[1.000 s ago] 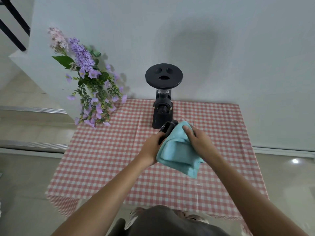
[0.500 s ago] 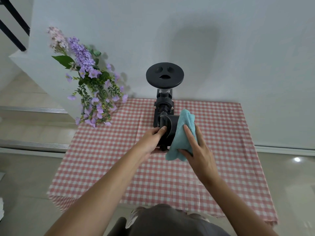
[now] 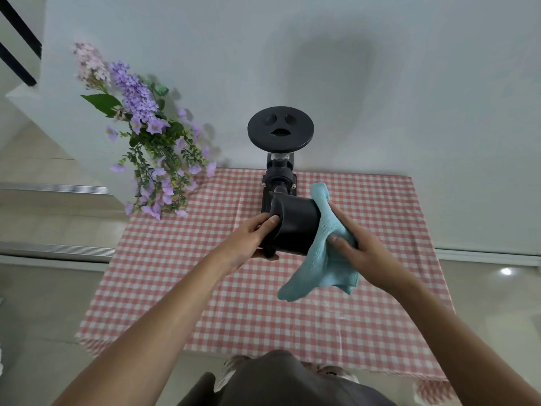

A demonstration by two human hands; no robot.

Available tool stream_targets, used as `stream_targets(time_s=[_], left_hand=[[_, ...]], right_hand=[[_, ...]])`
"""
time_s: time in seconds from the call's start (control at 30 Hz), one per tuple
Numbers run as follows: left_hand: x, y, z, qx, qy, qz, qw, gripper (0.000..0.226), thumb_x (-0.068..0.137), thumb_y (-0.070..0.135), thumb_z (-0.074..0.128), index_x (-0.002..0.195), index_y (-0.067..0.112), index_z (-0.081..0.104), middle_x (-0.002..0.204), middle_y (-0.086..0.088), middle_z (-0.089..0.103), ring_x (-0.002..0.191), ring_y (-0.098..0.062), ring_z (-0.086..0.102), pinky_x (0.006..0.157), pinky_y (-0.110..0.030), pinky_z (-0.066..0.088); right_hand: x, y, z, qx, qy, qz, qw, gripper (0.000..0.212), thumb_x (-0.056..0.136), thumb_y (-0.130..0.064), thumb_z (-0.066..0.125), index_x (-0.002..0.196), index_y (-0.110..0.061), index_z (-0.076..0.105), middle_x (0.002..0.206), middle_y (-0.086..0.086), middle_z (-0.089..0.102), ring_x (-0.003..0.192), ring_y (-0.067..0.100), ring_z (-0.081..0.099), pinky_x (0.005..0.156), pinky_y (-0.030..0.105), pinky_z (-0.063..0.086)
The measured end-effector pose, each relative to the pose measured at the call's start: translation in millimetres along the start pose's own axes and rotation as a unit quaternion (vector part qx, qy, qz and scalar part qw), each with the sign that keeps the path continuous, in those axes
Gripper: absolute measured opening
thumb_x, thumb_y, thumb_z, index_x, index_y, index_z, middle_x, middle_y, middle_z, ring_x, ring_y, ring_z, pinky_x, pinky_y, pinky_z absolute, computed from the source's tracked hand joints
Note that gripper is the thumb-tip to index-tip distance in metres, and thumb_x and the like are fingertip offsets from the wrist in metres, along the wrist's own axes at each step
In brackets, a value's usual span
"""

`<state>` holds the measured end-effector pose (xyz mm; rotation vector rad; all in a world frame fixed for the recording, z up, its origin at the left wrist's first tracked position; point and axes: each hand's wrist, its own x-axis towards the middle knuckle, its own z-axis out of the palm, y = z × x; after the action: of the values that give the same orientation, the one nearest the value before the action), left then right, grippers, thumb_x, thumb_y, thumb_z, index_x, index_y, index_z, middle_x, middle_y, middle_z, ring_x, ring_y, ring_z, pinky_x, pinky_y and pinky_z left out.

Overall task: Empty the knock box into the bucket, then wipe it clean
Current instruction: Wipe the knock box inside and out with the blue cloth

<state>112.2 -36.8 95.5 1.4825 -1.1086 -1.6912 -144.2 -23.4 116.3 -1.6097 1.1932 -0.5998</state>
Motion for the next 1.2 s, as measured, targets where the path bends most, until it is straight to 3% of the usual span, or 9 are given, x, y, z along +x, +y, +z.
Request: stream_targets(time_s=[0.13,0.27,0.43,0.57,0.67,0.87,0.97,1.07,1.2], left_hand=[[2,0,-10,0.060,-0.013,0.039,0.997,0.031,0.112,0.038,0.048,0.131,0.023,0.068,0.126,-0.013,0.073,0.105,-0.027,0.075,0.079,-0.036,0.067],[-1,-1,-16,0.146,-0.045,0.076,0.985,0.031,0.111,0.035,0.052,0.132,0.021,0.069,0.117,-0.008,0.078,0.094,-0.019,0.078,0.074,-0.031,0.063],[-5,-1,-15,0.185,-0.092,0.101,0.973,0.028,0.110,0.035,0.055,0.128,0.020,0.069,0.108,0.000,0.072,0.083,-0.003,0.070,0.069,-0.020,0.054],[-6,1,-9,0.241,-0.105,0.120,0.957,0.024,0.111,0.028,0.054,0.121,0.011,0.067,0.105,-0.002,0.064,0.074,-0.005,0.062,0.066,-0.025,0.053],[-5,1,-10,0.274,-0.097,0.127,0.948,0.028,0.110,0.034,0.054,0.127,0.015,0.067,0.117,-0.004,0.069,0.096,-0.022,0.070,0.078,-0.033,0.058],[-5,11,-13,0.311,-0.145,0.146,0.928,0.015,0.109,0.035,0.056,0.117,0.029,0.068,0.113,0.020,0.065,0.106,0.003,0.064,0.089,-0.009,0.048],[-4,10,-12,0.313,-0.141,0.151,0.927,0.013,0.109,0.034,0.057,0.117,0.029,0.066,0.112,0.018,0.062,0.106,-0.001,0.064,0.089,-0.017,0.052],[-2,5,-8,0.288,-0.106,0.173,0.936,0.021,0.108,0.036,0.057,0.120,0.022,0.068,0.121,0.009,0.063,0.115,-0.013,0.065,0.096,-0.030,0.055],[0,3,-12,0.203,-0.055,0.182,0.961,0.044,0.099,0.054,0.056,0.129,0.025,0.070,0.146,0.005,0.059,0.135,-0.011,0.058,0.113,-0.028,0.047]], right_hand=[[2,-11,5,0.025,-0.010,0.001,1.000,0.056,0.102,-0.040,0.045,0.152,-0.051,0.023,0.153,-0.033,0.031,0.131,-0.023,0.035,0.102,0.002,0.035],[11,-11,9,-0.018,-0.042,0.026,0.999,0.055,0.095,-0.057,0.047,0.147,-0.057,0.031,0.156,-0.015,0.041,0.137,0.006,0.046,0.115,0.033,0.040],[20,-17,3,0.041,-0.085,0.071,0.993,0.033,0.100,-0.053,0.046,0.132,-0.051,0.055,0.123,-0.019,0.070,0.111,0.000,0.067,0.101,0.028,0.050],[25,-11,5,0.125,-0.079,0.127,0.981,0.047,0.098,-0.060,0.045,0.127,-0.029,0.066,0.116,-0.005,0.076,0.110,0.014,0.071,0.104,0.040,0.051],[22,-11,17,0.152,-0.024,0.110,0.982,0.043,0.098,-0.053,0.050,0.120,-0.022,0.070,0.111,0.003,0.077,0.106,0.021,0.073,0.100,0.045,0.054],[17,-16,15,0.205,-0.013,0.050,0.977,0.030,0.099,-0.028,0.057,0.128,-0.021,0.066,0.120,0.007,0.073,0.115,0.026,0.068,0.101,0.041,0.052],[19,-22,9,0.205,-0.016,0.040,0.978,0.029,0.099,-0.020,0.058,0.126,-0.018,0.066,0.122,0.010,0.072,0.117,0.029,0.067,0.104,0.044,0.050],[21,-28,9,0.202,0.006,0.035,0.979,0.028,0.099,-0.022,0.058,0.126,-0.020,0.067,0.122,0.007,0.072,0.115,0.026,0.067,0.103,0.042,0.051],[17,-27,13,0.257,-0.008,0.076,0.963,0.038,0.098,-0.039,0.055,0.133,-0.026,0.062,0.124,0.006,0.072,0.119,0.026,0.066,0.103,0.042,0.050]])
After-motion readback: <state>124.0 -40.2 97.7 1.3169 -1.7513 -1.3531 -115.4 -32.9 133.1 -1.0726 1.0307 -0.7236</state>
